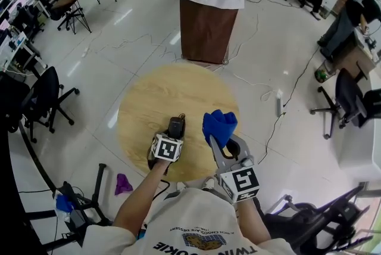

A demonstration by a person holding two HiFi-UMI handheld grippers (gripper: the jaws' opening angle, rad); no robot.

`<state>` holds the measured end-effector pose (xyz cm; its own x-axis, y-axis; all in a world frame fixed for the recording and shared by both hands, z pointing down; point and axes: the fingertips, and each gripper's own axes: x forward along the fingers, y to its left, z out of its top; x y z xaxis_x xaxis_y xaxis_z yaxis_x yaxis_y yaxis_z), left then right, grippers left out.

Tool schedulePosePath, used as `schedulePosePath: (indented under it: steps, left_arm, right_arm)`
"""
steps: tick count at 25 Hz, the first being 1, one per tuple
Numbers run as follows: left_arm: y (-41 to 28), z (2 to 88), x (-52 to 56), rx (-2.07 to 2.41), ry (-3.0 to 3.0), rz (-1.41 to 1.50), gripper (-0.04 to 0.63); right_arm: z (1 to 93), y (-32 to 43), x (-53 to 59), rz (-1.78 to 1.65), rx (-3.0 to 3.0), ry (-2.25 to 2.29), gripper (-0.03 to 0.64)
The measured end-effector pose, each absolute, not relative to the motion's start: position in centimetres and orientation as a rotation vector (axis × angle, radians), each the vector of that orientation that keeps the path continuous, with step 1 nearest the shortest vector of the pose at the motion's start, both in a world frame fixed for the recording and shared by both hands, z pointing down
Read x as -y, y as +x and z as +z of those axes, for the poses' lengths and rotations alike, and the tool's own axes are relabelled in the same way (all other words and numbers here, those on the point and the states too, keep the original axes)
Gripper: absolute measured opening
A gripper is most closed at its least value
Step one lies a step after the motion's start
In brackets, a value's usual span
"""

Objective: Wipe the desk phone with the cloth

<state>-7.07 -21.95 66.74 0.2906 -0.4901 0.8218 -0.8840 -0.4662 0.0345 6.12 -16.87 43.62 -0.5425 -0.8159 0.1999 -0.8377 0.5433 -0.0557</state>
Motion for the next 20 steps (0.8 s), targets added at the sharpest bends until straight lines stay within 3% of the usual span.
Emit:
schedulePosePath:
  steps: [9, 20]
  left_arm:
    - [-7.1, 68.1, 22.3, 1.261, 1.973, 1.258, 0.307]
    - [-6.6, 68.7, 22.6, 1.236, 2.028, 1.192, 0.293]
  right_arm:
    - [44.1, 6.8, 16.8, 0.238, 2.631, 1.417, 0.06]
    - [44.3, 6.9, 16.7, 0.252, 2.644, 1.394, 0.06]
